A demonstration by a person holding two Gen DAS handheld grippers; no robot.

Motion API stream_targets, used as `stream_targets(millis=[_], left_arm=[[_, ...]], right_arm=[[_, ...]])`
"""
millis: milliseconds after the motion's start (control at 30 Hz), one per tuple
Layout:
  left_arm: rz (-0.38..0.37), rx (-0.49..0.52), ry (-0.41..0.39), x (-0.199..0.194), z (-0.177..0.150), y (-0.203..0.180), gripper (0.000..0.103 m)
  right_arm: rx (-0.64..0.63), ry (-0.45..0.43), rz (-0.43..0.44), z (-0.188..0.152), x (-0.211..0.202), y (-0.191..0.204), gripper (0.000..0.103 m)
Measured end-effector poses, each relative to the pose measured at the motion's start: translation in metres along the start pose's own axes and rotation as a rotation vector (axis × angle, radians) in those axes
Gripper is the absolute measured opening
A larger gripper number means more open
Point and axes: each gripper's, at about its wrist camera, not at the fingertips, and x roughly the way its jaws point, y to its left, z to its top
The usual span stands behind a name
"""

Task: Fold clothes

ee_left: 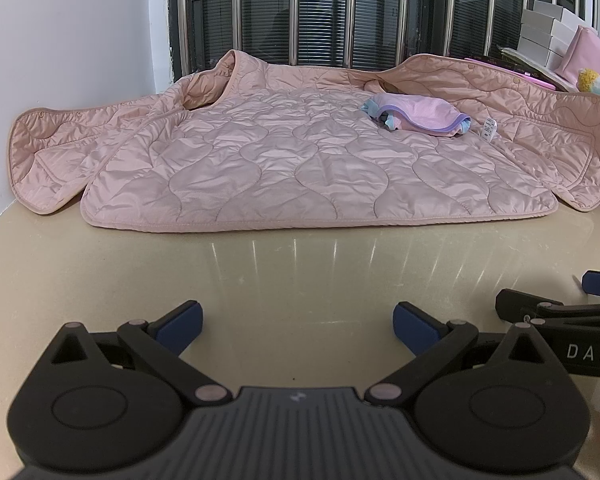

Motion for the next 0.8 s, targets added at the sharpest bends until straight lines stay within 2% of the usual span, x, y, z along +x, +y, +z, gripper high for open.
stream_targets(millis=[567,667,733,800], left_arm=[[0.003,0.000,0.003,0.000,0.001,-0.001,0.103],[0.016,0.004,0.037,0.000,0.008,0.002,0.103],[0.031,-0.007,0.017,-0.004,0.015,0.003,0.103],[0.021,-0.034,-0.017,-0.008,0.027,0.004,0.103]], right_arm=[[0.001,-0.006,-0.005,-0.001,0.000,0.001,0.103],[-0.006,-0.006,-0.002,0.000,0.000,0.001,0.103],[-0.039,-0.012,0.004,0.004,-0.001,0.000,0.103],[-0.081,-0.059,-0.006,0.012,-0.006,-0.001,0.103]])
